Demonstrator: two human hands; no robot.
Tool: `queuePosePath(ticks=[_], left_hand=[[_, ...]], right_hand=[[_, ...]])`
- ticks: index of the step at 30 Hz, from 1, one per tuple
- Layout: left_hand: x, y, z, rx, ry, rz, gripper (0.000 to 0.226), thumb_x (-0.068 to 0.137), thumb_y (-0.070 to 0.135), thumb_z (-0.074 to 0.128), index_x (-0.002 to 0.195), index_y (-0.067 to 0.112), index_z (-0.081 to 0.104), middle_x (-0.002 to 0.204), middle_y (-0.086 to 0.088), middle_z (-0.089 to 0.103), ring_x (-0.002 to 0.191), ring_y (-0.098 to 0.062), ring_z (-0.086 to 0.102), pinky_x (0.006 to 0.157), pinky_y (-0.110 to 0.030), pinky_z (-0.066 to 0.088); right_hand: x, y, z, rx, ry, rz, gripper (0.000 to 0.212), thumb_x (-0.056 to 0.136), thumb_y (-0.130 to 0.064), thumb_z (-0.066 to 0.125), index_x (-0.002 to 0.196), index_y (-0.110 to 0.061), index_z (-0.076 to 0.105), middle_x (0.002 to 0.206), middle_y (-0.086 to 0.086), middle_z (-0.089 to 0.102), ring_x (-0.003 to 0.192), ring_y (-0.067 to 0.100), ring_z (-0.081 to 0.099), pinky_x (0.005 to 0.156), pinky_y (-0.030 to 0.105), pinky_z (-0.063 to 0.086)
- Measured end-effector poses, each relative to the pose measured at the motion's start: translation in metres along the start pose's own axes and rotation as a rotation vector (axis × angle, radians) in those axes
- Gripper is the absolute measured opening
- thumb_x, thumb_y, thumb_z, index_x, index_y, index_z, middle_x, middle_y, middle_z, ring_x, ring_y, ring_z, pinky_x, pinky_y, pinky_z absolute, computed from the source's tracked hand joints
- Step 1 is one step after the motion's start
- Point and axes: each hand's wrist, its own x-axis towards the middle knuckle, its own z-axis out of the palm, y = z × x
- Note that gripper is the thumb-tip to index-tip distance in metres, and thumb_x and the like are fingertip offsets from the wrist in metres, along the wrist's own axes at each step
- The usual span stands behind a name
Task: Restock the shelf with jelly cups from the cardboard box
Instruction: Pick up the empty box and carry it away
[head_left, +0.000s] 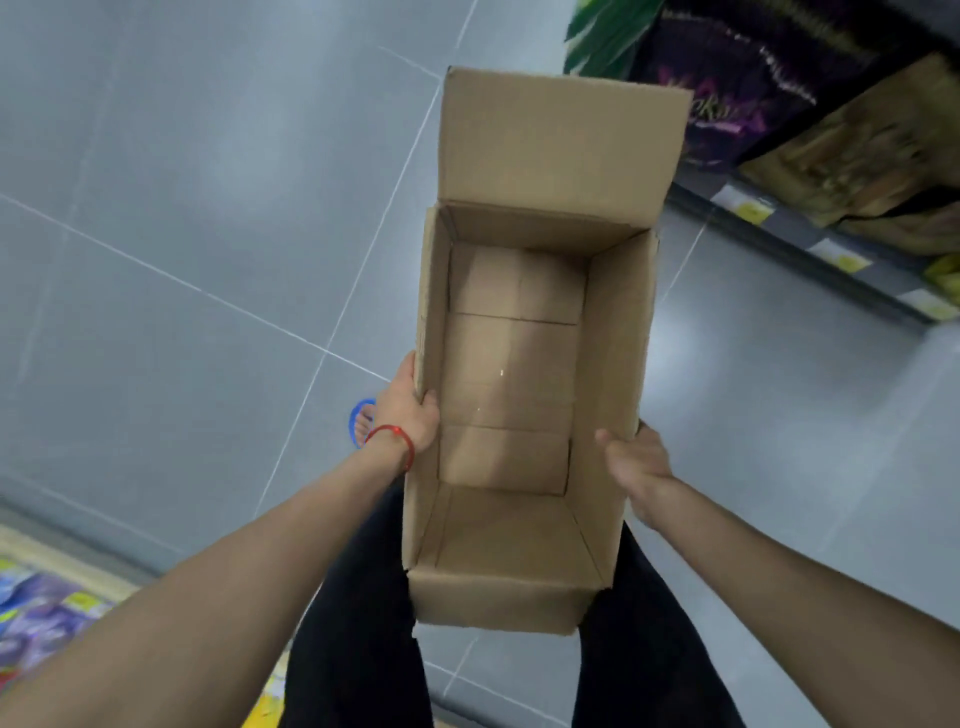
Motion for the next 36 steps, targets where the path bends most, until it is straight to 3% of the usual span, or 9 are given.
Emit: queuePosePath(ticks=[5,8,13,17,22,24,28,32,36], left_hand=[[-0.031,-0.049,-0.011,-0.167,0.066,-0.062,0.054,0.095,0.009,0.048,0.146,0.022,0.038,0.127,-0.012,0.061,0.115,-0.035,0.056,0.089,-0.026,0.038],[-0.042,-0.084,-0.031,-0.240,0.105,-0.108,0.052,0.093,0.009,0.049,0.142,0.023,0.042,0.124,-0.010,0.062,0.114,-0.034,0.057,0.092,-0.031,0.042],[-0.077,-0.137,-0.084,-0.394,0.214,-0.162,0.043,0.090,0.013,0.050,0.133,0.021,0.051,0.114,-0.007,0.066,0.107,-0.033,0.060,0.094,-0.041,0.050],[-0.103,-0.171,-0.145,-0.463,0.318,-0.218,0.040,0.091,0.016,0.052,0.130,0.020,0.054,0.115,-0.010,0.066,0.107,-0.036,0.060,0.094,-0.044,0.050],[-0.136,-0.211,-0.224,-0.658,0.346,-0.287,0.029,0.080,0.022,0.052,0.109,0.023,0.060,0.109,-0.009,0.069,0.098,-0.035,0.065,0.084,-0.046,0.058],[-0.148,-0.229,-0.254,-0.763,0.355,-0.319,0.033,0.068,0.028,0.051,0.098,0.018,0.062,0.104,-0.010,0.070,0.093,-0.034,0.068,0.079,-0.047,0.059],[-0.177,-0.249,-0.306,-0.904,0.380,-0.317,0.033,0.063,0.024,0.050,0.090,0.013,0.066,0.094,-0.013,0.072,0.082,-0.034,0.071,0.068,-0.051,0.061],[-0.208,-0.247,-0.357,-0.936,0.451,-0.305,0.025,0.061,0.024,0.053,0.080,0.014,0.065,0.090,-0.011,0.073,0.079,-0.031,0.071,0.068,-0.048,0.062],[-0.230,-0.232,-0.417,-0.988,0.482,-0.299,0.007,0.078,0.017,0.061,0.084,0.014,0.063,0.093,-0.014,0.071,0.083,-0.031,0.071,0.073,-0.046,0.062]], right_hand=[[-0.034,0.000,0.023,-0.134,0.006,-0.134,0.054,0.104,-0.025,0.056,0.156,-0.021,0.040,0.141,0.008,0.060,0.125,0.031,0.059,0.112,0.044,0.046],[-0.053,-0.016,0.049,-0.213,0.028,-0.222,0.046,0.103,-0.022,0.057,0.147,-0.016,0.050,0.139,0.008,0.060,0.122,0.030,0.059,0.112,0.043,0.045],[-0.120,-0.061,0.089,-0.422,0.041,-0.439,0.027,0.101,-0.021,0.060,0.128,-0.022,0.065,0.108,0.001,0.069,0.106,0.029,0.064,0.100,0.042,0.052],[-0.178,-0.104,0.125,-0.560,-0.010,-0.613,0.031,0.097,-0.020,0.066,0.128,-0.020,0.064,0.112,0.001,0.072,0.108,0.028,0.066,0.099,0.041,0.053],[-0.257,-0.157,0.164,-0.767,-0.073,-0.887,0.041,0.099,-0.024,0.064,0.137,-0.015,0.052,0.127,0.006,0.067,0.117,0.031,0.062,0.102,0.041,0.048],[-0.288,-0.182,0.181,-0.819,-0.102,-0.989,0.037,0.100,-0.025,0.062,0.135,-0.017,0.054,0.121,0.004,0.067,0.110,0.030,0.063,0.092,0.036,0.048],[-0.353,-0.219,0.205,-0.844,-0.181,-1.069,0.028,0.103,-0.022,0.057,0.131,-0.018,0.061,0.110,0.004,0.069,0.093,0.025,0.063,0.075,0.030,0.045],[-0.404,-0.242,0.217,-0.852,-0.201,-1.135,0.024,0.105,-0.024,0.053,0.124,-0.015,0.065,0.099,0.010,0.072,0.087,0.028,0.066,0.077,0.035,0.051],[-0.452,-0.280,0.220,-0.834,-0.217,-1.198,0.019,0.105,-0.026,0.053,0.115,-0.016,0.065,0.087,0.002,0.066,0.078,0.021,0.059,0.074,0.032,0.044]])
